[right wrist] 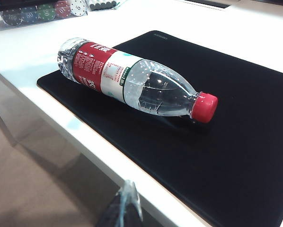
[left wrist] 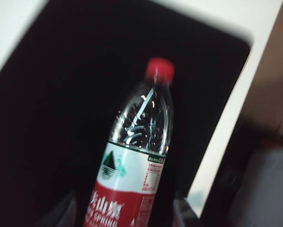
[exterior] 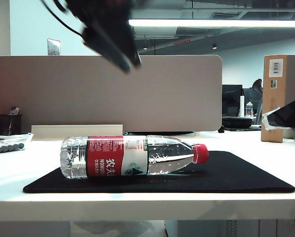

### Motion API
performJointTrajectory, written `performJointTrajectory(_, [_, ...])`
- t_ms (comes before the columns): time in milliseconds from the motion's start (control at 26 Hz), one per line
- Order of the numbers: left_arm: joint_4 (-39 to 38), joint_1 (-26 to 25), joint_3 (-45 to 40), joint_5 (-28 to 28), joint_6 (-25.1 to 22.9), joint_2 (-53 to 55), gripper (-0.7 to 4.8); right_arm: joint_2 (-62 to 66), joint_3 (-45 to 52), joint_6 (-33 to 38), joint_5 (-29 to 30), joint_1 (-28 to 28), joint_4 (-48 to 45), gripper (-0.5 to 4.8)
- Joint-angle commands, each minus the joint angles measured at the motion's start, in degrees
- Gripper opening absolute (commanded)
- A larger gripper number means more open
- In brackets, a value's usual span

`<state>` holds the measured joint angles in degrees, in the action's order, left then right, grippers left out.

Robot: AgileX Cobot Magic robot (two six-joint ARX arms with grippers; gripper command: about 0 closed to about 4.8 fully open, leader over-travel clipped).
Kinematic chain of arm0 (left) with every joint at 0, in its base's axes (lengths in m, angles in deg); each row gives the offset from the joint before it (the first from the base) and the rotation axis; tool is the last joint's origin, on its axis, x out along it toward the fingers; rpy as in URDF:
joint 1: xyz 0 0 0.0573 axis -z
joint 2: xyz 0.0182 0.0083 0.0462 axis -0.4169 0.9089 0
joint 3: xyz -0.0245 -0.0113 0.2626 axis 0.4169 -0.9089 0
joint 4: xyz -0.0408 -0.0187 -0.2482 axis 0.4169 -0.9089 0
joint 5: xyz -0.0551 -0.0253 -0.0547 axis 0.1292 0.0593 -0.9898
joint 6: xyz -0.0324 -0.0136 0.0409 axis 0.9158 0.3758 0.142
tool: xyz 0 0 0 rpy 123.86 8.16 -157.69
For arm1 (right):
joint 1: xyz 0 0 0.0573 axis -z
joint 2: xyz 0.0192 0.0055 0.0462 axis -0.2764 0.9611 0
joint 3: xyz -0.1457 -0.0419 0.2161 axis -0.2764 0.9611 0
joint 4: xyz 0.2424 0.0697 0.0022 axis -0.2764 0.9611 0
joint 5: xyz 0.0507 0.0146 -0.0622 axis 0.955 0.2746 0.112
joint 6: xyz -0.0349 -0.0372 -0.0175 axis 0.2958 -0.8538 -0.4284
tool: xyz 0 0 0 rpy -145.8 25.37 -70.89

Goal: Stand the plastic bottle up on the black mouse pad.

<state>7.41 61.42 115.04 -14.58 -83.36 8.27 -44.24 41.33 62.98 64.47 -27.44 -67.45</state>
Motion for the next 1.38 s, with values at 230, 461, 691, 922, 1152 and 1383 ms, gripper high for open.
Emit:
performJointTrajectory(230, [0.09,7.54,1.95,13.77,-13.07,10.6,4.08,-0.33,0.28,-0.09,-0.04,0.04,-0.96,-0.01])
performJointTrajectory(461, [5.75,7.43,2.23,9.38,-16.74,14.75,4.02,-1.6,0.28,-0.09,-0.07,0.04,-0.92,-0.01])
performJointTrajectory(691, [0.76,7.1,6.27,7.72,-13.88,20.9,3.99,-2.95,0.28,-0.09,-0.04,0.07,-0.94,-0.01])
performJointTrajectory(922, [-6.32,5.92,9.31,7.08,-9.49,25.81,3.96,-3.85,0.28,-0.09,-0.07,0.04,-0.98,-0.01])
performJointTrajectory(1152, [-5.66,5.95,9.29,6.62,-9.51,26.73,2.72,-3.96,0.28,-0.11,-0.04,0.02,-0.96,-0.01])
performJointTrajectory(1383, [-2.54,5.73,9.44,7.17,-7.5,26.88,0.52,-4.28,0.28,-0.09,-0.04,0.07,-0.96,-0.01])
